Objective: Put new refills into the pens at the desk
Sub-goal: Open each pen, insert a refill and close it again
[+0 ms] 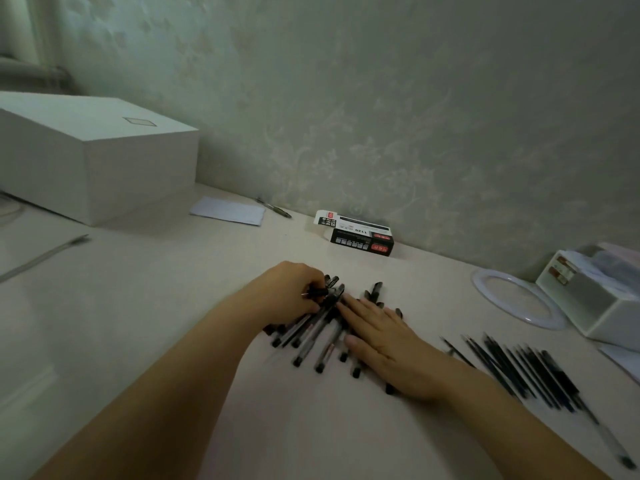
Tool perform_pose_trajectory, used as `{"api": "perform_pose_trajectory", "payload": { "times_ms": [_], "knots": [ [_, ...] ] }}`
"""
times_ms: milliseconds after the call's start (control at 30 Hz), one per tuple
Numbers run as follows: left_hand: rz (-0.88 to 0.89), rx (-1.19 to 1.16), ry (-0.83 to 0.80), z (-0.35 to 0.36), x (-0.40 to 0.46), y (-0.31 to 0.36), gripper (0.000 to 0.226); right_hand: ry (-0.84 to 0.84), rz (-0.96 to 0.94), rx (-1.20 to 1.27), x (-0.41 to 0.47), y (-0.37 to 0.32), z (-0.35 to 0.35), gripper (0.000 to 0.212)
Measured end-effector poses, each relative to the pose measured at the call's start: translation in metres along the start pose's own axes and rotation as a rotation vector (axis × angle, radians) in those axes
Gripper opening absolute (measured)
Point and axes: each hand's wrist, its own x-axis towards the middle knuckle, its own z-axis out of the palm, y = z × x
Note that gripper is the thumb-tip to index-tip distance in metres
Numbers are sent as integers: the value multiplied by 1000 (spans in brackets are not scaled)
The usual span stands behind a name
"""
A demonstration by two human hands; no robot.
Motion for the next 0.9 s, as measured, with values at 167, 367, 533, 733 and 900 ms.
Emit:
{"api": "perform_pose_trajectory", "payload": {
  "times_ms": [167,367,533,733,900],
  "knots": [
    [7,-45,-7,-2,-1,-5,13,-2,27,24,-6,3,-5,68],
    [5,-37,-18,-5,-2,-8,19,355,-183,8,10,-21,-14,34],
    [4,-48,-11,-6,-3,-11,20,352,-322,-53,24,-35,-11,30],
    [9,-75,19,-4,-2,-14,17,419,-317,-106,29,-34,-18,23],
    [-24,-82,47,-5,-1,-16,19,404,-398,-340,43,-46,-27,29]
  ]
}}
